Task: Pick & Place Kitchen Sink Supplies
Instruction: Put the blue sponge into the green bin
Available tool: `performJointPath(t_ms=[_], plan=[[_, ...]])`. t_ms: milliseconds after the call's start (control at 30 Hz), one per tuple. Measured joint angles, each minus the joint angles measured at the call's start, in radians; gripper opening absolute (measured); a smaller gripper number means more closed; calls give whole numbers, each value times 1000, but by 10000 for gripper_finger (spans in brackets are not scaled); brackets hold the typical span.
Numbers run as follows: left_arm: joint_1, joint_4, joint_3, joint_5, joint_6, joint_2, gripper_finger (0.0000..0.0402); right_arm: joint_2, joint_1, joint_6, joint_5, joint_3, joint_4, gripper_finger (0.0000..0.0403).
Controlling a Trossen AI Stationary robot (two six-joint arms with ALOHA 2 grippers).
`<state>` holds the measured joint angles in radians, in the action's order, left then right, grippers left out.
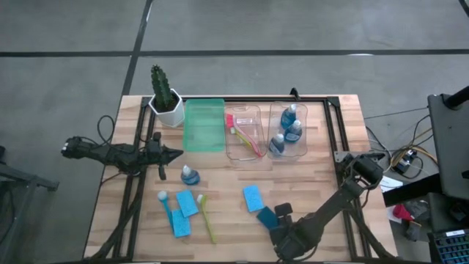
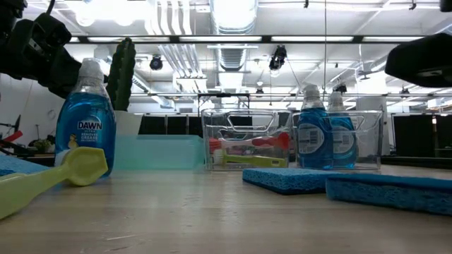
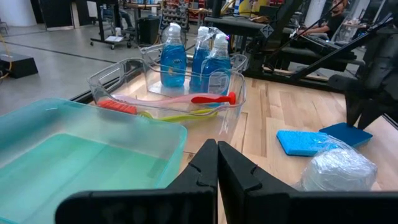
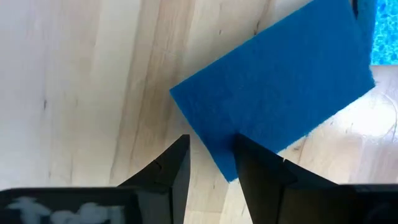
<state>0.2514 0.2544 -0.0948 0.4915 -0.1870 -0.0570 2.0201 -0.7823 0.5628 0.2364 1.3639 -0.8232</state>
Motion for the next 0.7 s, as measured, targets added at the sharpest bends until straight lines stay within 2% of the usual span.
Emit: performJointPath(t_ms=[233,367,533,700], plan=[[0,0,0,0,0,0,5,-5,0,-2,18,-57,71,109],[0,0,0,0,0,0,5,-5,1,5,54,-71,82,80],[0,0,0,0,0,0,5,-3,14,22,63,-68,85,19],[0,0,0,0,0,0,5,-2,21,24,133,-32,19,10]])
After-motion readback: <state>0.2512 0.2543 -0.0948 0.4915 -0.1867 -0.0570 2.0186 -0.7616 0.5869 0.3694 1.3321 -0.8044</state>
